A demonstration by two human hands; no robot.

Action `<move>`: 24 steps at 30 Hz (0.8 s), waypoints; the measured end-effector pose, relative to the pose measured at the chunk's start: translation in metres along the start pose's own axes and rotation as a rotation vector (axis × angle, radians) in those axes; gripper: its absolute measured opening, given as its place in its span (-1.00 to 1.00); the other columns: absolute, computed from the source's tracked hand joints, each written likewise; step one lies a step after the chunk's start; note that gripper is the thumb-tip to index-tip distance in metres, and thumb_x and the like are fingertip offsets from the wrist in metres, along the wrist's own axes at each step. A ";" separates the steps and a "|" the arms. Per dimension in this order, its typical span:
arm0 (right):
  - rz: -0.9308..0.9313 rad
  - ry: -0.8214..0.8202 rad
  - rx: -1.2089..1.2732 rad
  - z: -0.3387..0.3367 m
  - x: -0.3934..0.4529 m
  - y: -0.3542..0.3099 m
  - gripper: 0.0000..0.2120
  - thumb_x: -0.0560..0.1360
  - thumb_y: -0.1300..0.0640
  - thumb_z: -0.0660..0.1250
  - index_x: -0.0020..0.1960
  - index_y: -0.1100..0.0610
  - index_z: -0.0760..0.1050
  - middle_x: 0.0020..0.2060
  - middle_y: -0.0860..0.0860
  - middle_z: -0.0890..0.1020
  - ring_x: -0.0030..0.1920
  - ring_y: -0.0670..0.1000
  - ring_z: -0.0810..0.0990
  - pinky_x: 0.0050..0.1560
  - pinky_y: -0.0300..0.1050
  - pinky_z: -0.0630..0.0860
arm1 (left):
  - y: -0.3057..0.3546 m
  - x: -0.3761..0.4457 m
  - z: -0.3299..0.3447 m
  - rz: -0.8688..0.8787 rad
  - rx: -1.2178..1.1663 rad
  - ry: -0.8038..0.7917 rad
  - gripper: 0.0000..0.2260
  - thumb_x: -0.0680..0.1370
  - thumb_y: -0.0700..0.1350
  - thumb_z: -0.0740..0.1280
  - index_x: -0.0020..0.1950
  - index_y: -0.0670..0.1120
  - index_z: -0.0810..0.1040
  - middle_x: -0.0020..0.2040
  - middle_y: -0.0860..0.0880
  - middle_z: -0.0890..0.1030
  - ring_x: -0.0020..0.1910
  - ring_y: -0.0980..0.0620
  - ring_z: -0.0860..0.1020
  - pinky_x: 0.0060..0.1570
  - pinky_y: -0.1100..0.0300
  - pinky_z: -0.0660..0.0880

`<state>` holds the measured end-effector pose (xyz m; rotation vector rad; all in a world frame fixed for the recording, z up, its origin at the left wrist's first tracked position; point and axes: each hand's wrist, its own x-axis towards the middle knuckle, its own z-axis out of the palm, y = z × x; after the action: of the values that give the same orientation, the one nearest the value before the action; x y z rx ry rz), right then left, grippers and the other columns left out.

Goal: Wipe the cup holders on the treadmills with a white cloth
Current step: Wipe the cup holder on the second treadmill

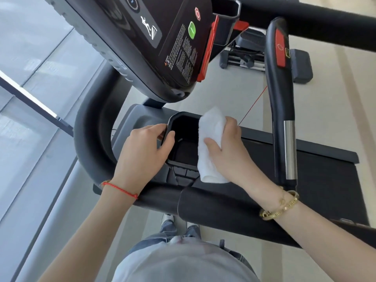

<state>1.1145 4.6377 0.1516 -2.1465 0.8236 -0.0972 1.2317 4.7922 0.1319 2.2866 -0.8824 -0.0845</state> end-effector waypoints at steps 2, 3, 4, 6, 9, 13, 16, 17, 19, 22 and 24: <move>0.039 -0.002 0.060 0.005 -0.009 0.001 -0.50 0.63 0.09 0.18 0.46 0.11 0.00 0.21 -0.05 0.16 0.01 0.00 0.37 -0.06 -0.16 0.31 | 0.000 0.000 0.000 0.001 0.005 0.005 -0.72 0.62 0.03 0.25 -0.18 -0.11 0.55 -0.31 -0.02 0.60 -0.30 -0.03 0.56 -0.25 0.03 0.52; 0.051 0.000 0.073 0.006 -0.010 0.002 -0.49 0.63 0.09 0.17 0.47 0.10 -0.01 0.20 -0.06 0.15 0.03 0.01 0.38 -0.03 -0.16 0.31 | 0.000 0.000 0.000 0.003 0.010 0.004 -0.72 0.62 0.03 0.25 -0.18 -0.10 0.56 -0.30 -0.02 0.61 -0.31 -0.03 0.57 -0.26 0.05 0.52; 0.057 0.003 0.066 0.006 -0.009 0.002 -0.49 0.64 0.10 0.17 0.46 0.11 -0.01 0.18 -0.07 0.14 0.04 0.02 0.39 -0.03 -0.15 0.31 | 0.001 0.000 -0.001 0.004 0.013 -0.001 -0.73 0.62 0.03 0.24 -0.18 -0.09 0.56 -0.30 -0.01 0.61 -0.31 -0.02 0.57 -0.27 0.08 0.51; 0.048 0.002 0.012 0.004 -0.002 0.001 -0.53 0.64 0.10 0.17 0.43 0.14 0.03 0.15 -0.05 0.17 0.00 0.04 0.40 -0.05 -0.13 0.32 | 0.002 0.001 -0.001 0.007 0.010 -0.012 -0.72 0.62 0.05 0.22 -0.16 -0.07 0.57 -0.29 0.01 0.61 -0.31 0.00 0.56 -0.28 0.11 0.51; 0.002 -0.051 -0.067 -0.006 0.021 -0.003 -0.61 0.64 0.05 0.18 0.37 0.17 0.15 0.08 0.01 0.34 -0.06 0.05 0.40 -0.16 -0.10 0.28 | 0.001 0.001 -0.002 0.007 0.000 -0.016 -0.66 0.60 0.11 0.17 -0.18 -0.08 0.56 -0.33 0.01 0.58 -0.34 0.00 0.54 -0.28 0.02 0.52; -0.095 -0.245 -0.122 -0.022 0.055 -0.007 -0.60 0.60 -0.03 0.26 0.35 0.12 0.29 0.02 0.05 0.52 0.04 0.11 0.49 -0.07 -0.06 0.38 | 0.000 0.000 -0.002 0.011 0.008 -0.028 -0.64 0.59 0.14 0.13 -0.13 -0.08 0.57 -0.29 0.01 0.61 -0.30 0.00 0.57 -0.25 -0.02 0.55; -0.269 -0.218 -0.164 -0.023 0.055 -0.001 -0.67 0.60 0.00 0.25 0.30 0.11 0.34 0.02 0.06 0.54 0.02 0.13 0.51 -0.08 -0.06 0.36 | 0.002 -0.006 -0.006 0.006 0.004 -0.032 -0.65 0.59 0.13 0.16 0.02 -0.08 0.62 -0.20 0.00 0.65 -0.21 -0.04 0.61 -0.18 -0.04 0.58; -0.341 -0.201 -0.182 -0.023 0.054 0.002 -0.68 0.61 0.01 0.24 0.32 0.10 0.33 0.07 0.00 0.51 0.05 0.09 0.50 -0.04 -0.08 0.36 | 0.002 -0.009 -0.008 0.008 0.013 -0.032 -0.65 0.59 0.13 0.17 0.05 -0.08 0.62 -0.19 -0.01 0.65 -0.20 -0.05 0.61 -0.16 -0.04 0.59; -0.467 -0.216 -0.225 -0.024 0.054 0.003 -0.66 0.62 0.03 0.21 0.37 0.05 0.29 0.19 -0.10 0.42 0.13 0.00 0.45 0.08 -0.12 0.36 | 0.004 -0.017 -0.011 0.004 0.034 -0.030 -0.69 0.61 0.12 0.22 0.08 -0.07 0.63 -0.18 0.00 0.66 -0.18 -0.05 0.60 -0.17 -0.02 0.58; -0.624 -0.277 -0.291 -0.026 0.058 -0.003 -0.59 0.62 0.04 0.23 0.43 0.01 0.25 0.26 -0.14 0.36 0.23 -0.08 0.37 0.20 -0.19 0.31 | 0.008 -0.026 -0.014 -0.050 0.062 -0.012 -0.74 0.61 0.08 0.27 0.14 -0.03 0.64 -0.11 0.05 0.67 -0.11 0.00 0.61 -0.18 0.10 0.54; -0.746 -0.301 -0.355 -0.024 0.062 -0.008 -0.54 0.61 0.02 0.24 0.46 0.03 0.23 0.34 -0.08 0.36 0.31 -0.04 0.34 0.31 -0.21 0.28 | 0.009 -0.031 -0.015 -0.081 0.063 0.008 -0.72 0.60 0.10 0.25 0.15 -0.01 0.64 -0.10 0.08 0.67 -0.13 0.04 0.59 -0.19 0.13 0.52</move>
<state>1.1593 4.5886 0.1613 -2.6166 -0.1759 -0.0057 1.2063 4.8149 0.1436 2.3798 -0.7989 -0.0840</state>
